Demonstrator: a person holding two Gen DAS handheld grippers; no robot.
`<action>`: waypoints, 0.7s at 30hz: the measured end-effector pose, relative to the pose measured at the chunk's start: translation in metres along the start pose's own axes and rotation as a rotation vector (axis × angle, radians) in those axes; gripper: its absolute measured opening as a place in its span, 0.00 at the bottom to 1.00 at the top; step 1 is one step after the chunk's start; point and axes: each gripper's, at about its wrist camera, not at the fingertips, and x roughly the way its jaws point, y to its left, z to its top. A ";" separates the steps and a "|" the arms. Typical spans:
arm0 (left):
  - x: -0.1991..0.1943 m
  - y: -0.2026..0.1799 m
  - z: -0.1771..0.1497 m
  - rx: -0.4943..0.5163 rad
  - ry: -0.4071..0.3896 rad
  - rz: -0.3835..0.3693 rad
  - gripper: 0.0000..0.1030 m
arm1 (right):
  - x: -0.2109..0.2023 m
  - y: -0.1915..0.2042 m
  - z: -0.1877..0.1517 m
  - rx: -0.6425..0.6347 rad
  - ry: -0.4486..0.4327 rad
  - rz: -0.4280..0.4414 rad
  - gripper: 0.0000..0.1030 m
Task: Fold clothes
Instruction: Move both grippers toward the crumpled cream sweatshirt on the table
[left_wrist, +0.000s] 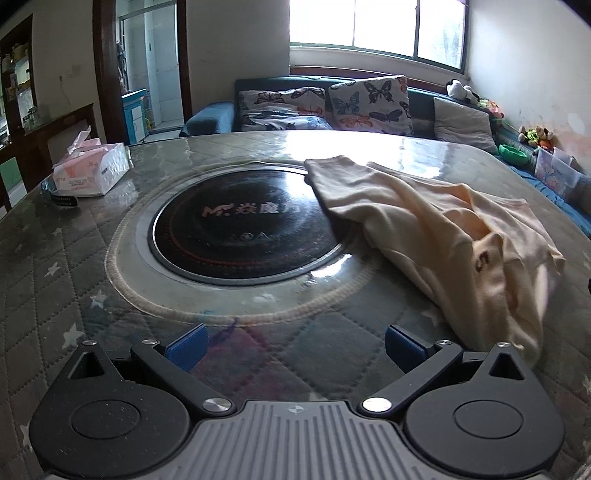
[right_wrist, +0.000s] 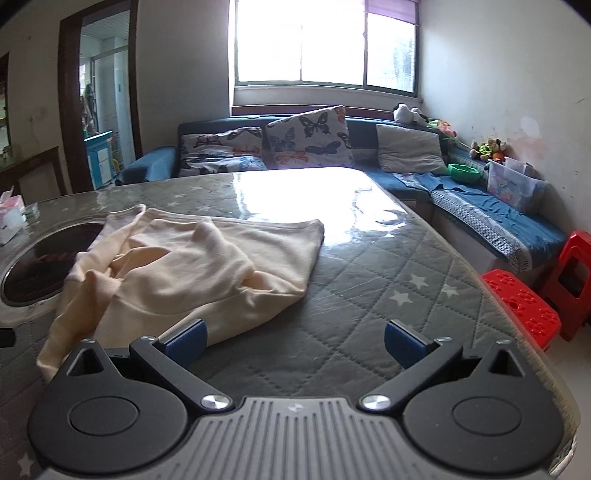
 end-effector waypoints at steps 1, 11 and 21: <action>-0.001 -0.002 0.000 0.005 0.003 0.000 1.00 | -0.001 0.001 -0.001 -0.001 0.000 0.006 1.00; -0.011 -0.019 -0.006 0.033 0.016 -0.013 1.00 | -0.014 0.009 -0.011 -0.006 -0.002 0.053 1.00; -0.015 -0.031 -0.009 0.051 0.027 -0.035 1.00 | -0.020 0.015 -0.014 -0.015 0.006 0.076 1.00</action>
